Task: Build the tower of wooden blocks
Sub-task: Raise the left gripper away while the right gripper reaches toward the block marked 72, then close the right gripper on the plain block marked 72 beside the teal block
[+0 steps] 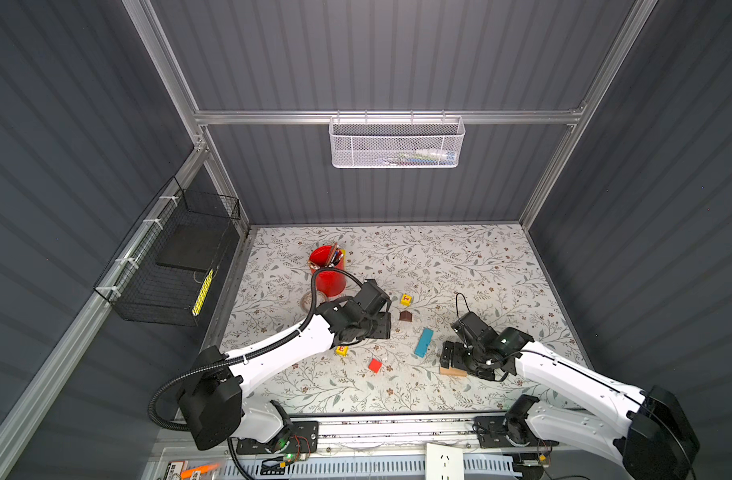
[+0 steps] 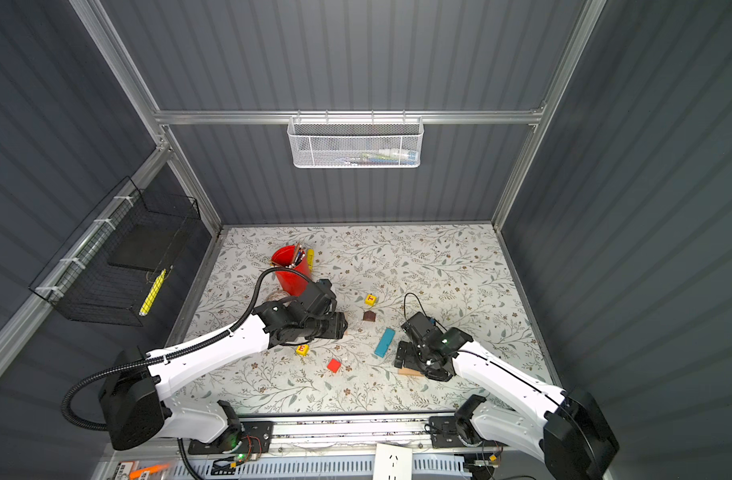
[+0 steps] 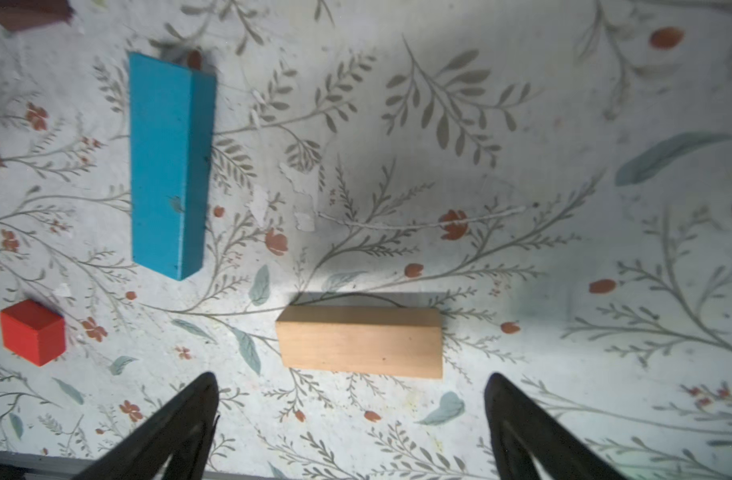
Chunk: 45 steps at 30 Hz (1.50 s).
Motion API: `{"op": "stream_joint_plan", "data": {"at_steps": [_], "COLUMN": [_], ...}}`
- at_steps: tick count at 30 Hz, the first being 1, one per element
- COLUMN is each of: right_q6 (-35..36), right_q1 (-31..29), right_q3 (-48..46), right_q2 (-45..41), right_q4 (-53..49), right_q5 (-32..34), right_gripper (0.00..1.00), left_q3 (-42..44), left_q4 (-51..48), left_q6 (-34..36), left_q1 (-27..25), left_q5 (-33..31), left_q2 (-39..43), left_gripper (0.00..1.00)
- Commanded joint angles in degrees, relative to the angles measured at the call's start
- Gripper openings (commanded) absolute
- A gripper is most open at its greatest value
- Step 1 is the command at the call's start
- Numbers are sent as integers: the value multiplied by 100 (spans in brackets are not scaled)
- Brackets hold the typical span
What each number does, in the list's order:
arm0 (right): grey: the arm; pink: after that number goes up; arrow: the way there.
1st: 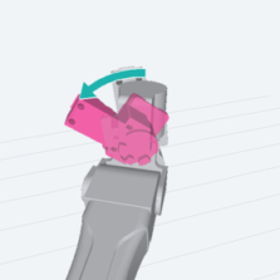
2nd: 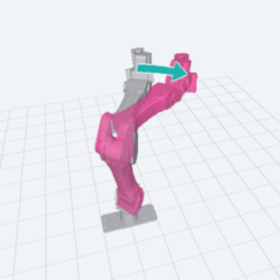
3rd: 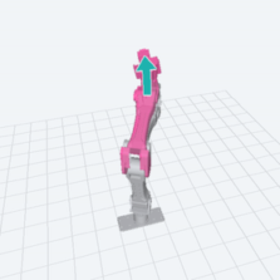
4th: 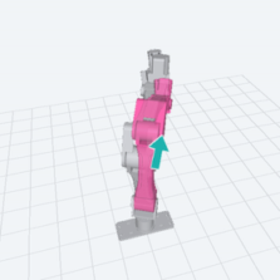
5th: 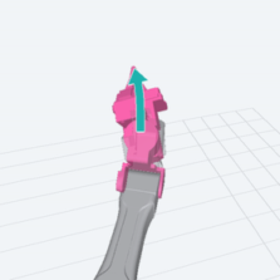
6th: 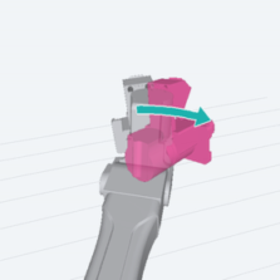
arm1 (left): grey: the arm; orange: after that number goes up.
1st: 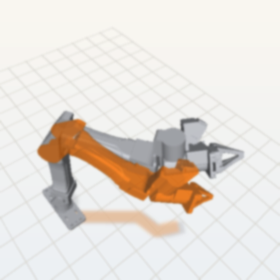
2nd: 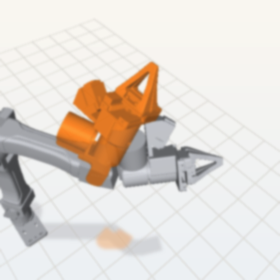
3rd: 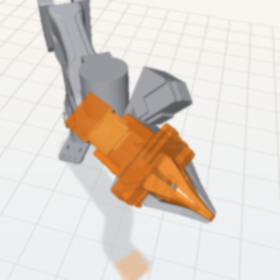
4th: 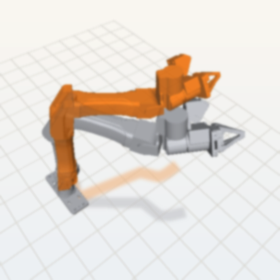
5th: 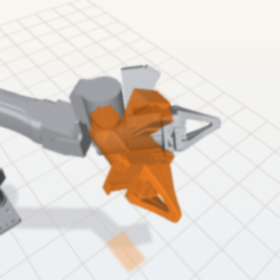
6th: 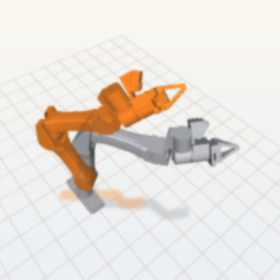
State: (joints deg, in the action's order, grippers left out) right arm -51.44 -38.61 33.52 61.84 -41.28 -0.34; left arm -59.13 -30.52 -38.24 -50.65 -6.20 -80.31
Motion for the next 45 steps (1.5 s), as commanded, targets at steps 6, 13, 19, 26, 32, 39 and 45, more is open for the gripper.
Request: {"op": "stream_joint_plan", "data": {"at_steps": [6,13,19,26,32,39,45], "right_q6": [56,-157,-420,384,1551,2399,2679], "right_q1": [-36,-598,-1399,-1595,-1588,-1490,-1414], "right_q3": [-130,-8,458,1016,1405,1819,1883], "right_q2": [465,632,1072,1113,1360,2287,2701], "right_q4": [570,994,1434,316,-213,-55,160], "right_q5": [-443,-613,-725,-265,312,276,117], "right_gripper": [98,96,94,88,77,67,66], "left_q3": [217,358,534,734,950,1057,1035], "left_q4": [-51,-185,-343,-326,-222,-280,-367], "left_q6": [53,33,-62,-361,-647,-791,-828], "left_q1": [19,12,22,26,28,35,29], "left_q5": [-443,-827,-1135,-1364,-1512,-1640,-1664], "left_q2": [419,626,857,1128,1441,1638,1608], "left_gripper": [69,71,72,72,73,73,73]}}
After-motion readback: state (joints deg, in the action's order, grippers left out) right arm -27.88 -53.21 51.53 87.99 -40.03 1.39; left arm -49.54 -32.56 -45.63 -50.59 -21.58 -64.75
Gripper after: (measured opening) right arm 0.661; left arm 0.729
